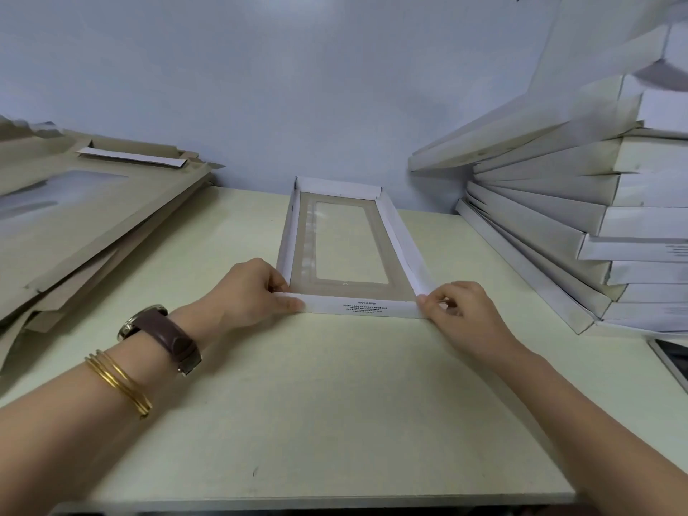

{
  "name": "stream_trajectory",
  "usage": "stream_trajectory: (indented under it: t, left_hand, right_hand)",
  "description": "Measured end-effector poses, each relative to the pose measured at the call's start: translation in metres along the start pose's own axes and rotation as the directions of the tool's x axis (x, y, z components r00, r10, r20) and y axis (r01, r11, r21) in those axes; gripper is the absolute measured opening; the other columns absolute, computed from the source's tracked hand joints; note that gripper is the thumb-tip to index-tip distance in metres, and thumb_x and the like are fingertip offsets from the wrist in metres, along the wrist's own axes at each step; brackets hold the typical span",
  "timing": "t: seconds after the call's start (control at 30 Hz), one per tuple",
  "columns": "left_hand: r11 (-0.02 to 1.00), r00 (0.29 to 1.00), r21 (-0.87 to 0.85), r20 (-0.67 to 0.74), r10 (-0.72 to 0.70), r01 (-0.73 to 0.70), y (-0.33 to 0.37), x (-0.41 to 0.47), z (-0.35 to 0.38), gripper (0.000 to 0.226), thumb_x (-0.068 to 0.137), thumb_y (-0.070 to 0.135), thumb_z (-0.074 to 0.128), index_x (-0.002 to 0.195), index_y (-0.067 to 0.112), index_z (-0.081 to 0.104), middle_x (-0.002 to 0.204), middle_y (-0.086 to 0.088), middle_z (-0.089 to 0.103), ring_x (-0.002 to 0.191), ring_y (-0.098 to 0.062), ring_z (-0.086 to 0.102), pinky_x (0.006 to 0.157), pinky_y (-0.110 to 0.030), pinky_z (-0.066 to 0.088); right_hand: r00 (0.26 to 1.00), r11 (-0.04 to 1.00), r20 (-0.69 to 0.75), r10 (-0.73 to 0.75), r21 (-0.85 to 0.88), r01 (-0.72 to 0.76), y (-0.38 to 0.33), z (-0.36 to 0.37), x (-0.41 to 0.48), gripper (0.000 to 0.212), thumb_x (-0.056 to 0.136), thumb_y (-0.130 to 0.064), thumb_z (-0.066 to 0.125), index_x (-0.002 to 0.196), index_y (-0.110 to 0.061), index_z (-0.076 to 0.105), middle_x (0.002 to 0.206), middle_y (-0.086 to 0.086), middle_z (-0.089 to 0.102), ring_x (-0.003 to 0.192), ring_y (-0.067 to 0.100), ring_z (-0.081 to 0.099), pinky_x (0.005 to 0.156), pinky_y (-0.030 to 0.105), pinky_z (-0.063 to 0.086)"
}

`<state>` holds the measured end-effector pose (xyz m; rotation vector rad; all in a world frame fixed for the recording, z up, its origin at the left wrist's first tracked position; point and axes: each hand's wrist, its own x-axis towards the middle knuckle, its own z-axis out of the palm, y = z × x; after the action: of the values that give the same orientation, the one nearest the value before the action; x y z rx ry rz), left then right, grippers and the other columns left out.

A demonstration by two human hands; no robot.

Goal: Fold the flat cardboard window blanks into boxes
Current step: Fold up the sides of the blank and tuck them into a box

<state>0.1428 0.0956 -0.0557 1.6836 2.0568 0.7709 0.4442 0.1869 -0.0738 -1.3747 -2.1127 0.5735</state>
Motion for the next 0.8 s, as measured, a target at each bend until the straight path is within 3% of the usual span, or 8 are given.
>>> stream_trajectory:
  t: [0.1, 0.2, 0.23, 0.3, 0.37, 0.43, 0.53, 0.8]
  left_hand:
    - [0.999, 0.999, -0.018, -0.026, 0.027, -0.027, 0.0, -0.004, 0.004, 0.027, 0.08, 0.039, 0.076, 0.07, 0.014, 0.07, 0.066, 0.0, 0.056, 0.061, -0.013, 0.046, 0.057, -0.021, 0.036]
    - [0.999, 0.998, 0.011, -0.053, 0.043, -0.042, 0.001, -0.006, 0.008, 0.028, 0.084, 0.035, 0.072, 0.064, 0.017, 0.064, 0.061, 0.004, 0.05, 0.056, -0.01, 0.043, 0.051, -0.016, 0.032]
    - [0.999, 0.997, 0.02, -0.057, 0.043, -0.042, 0.001, -0.007, 0.009, 0.029, 0.085, 0.034, 0.071, 0.061, 0.02, 0.061, 0.059, 0.006, 0.048, 0.055, -0.008, 0.043, 0.048, -0.014, 0.031]
    - [0.999, 0.998, 0.018, -0.054, 0.039, -0.038, 0.002, -0.01, 0.011, 0.028, 0.084, 0.035, 0.072, 0.06, 0.025, 0.06, 0.058, 0.011, 0.048, 0.054, -0.005, 0.046, 0.048, -0.012, 0.034]
    - [0.999, 0.999, -0.033, -0.048, 0.027, -0.028, 0.004, -0.013, 0.011, 0.021, 0.078, 0.04, 0.076, 0.066, 0.028, 0.063, 0.064, 0.015, 0.053, 0.058, 0.0, 0.052, 0.05, -0.01, 0.036]
    - [0.991, 0.999, -0.132, -0.053, -0.01, 0.002, 0.005, -0.014, 0.011, 0.023, 0.074, 0.047, 0.077, 0.08, 0.03, 0.063, 0.08, 0.01, 0.06, 0.069, -0.002, 0.056, 0.056, -0.017, 0.039]
    - [0.965, 0.997, -0.259, -0.059, -0.044, 0.028, 0.008, -0.013, 0.01, 0.023, 0.081, 0.045, 0.069, 0.094, 0.031, 0.057, 0.099, -0.006, 0.062, 0.087, -0.025, 0.06, 0.075, -0.037, 0.049]
    - [0.968, 0.994, -0.236, -0.049, -0.097, 0.083, 0.013, -0.012, 0.011, 0.031, 0.086, 0.042, 0.065, 0.105, 0.018, 0.061, 0.099, -0.002, 0.059, 0.083, -0.015, 0.055, 0.069, -0.028, 0.043]
  right_hand:
    - [0.993, 0.986, -0.04, 0.107, 0.136, -0.101, -0.008, -0.003, -0.002, 0.024, 0.095, -0.046, 0.05, 0.109, -0.028, 0.055, 0.098, -0.009, 0.064, 0.089, 0.002, 0.059, 0.067, 0.015, 0.038]
    - [0.969, 0.956, -0.017, 0.248, 0.167, -0.242, -0.013, -0.006, 0.005, 0.055, 0.096, -0.048, 0.049, 0.139, -0.015, 0.04, 0.097, -0.003, 0.063, 0.102, 0.019, 0.059, 0.084, 0.029, 0.041]
    - [0.959, 0.948, 0.016, 0.284, 0.149, -0.283, -0.015, -0.007, 0.007, 0.052, 0.096, -0.047, 0.049, 0.135, -0.013, 0.045, 0.096, 0.003, 0.062, 0.101, 0.023, 0.059, 0.084, 0.032, 0.041]
    - [0.945, 0.94, 0.092, 0.313, 0.111, -0.322, -0.017, -0.011, 0.011, 0.027, 0.095, -0.043, 0.05, 0.096, -0.016, 0.054, 0.082, 0.01, 0.046, 0.077, 0.023, 0.048, 0.07, 0.031, 0.032]
    - [0.942, 0.943, 0.131, 0.307, 0.092, -0.32, -0.022, -0.012, 0.011, 0.03, 0.094, -0.034, 0.05, 0.077, -0.013, 0.038, 0.076, 0.009, 0.029, 0.069, 0.021, 0.03, 0.065, 0.032, 0.019]
    - [0.949, 0.953, 0.122, 0.292, 0.05, -0.3, -0.023, -0.012, 0.011, 0.03, 0.093, -0.027, 0.049, 0.075, -0.011, 0.031, 0.071, 0.006, 0.024, 0.065, 0.021, 0.024, 0.06, 0.032, 0.016]
    - [0.956, 0.962, 0.108, 0.274, -0.048, -0.27, -0.023, -0.013, 0.01, 0.028, 0.094, -0.026, 0.046, 0.076, -0.01, 0.033, 0.068, 0.002, 0.026, 0.06, 0.019, 0.024, 0.054, 0.031, 0.017]
    - [0.942, 0.948, 0.11, 0.316, -0.078, -0.309, -0.023, -0.019, 0.009, 0.02, 0.089, -0.022, 0.051, 0.075, -0.009, 0.045, 0.068, 0.006, 0.047, 0.059, 0.022, 0.045, 0.056, 0.028, 0.03]
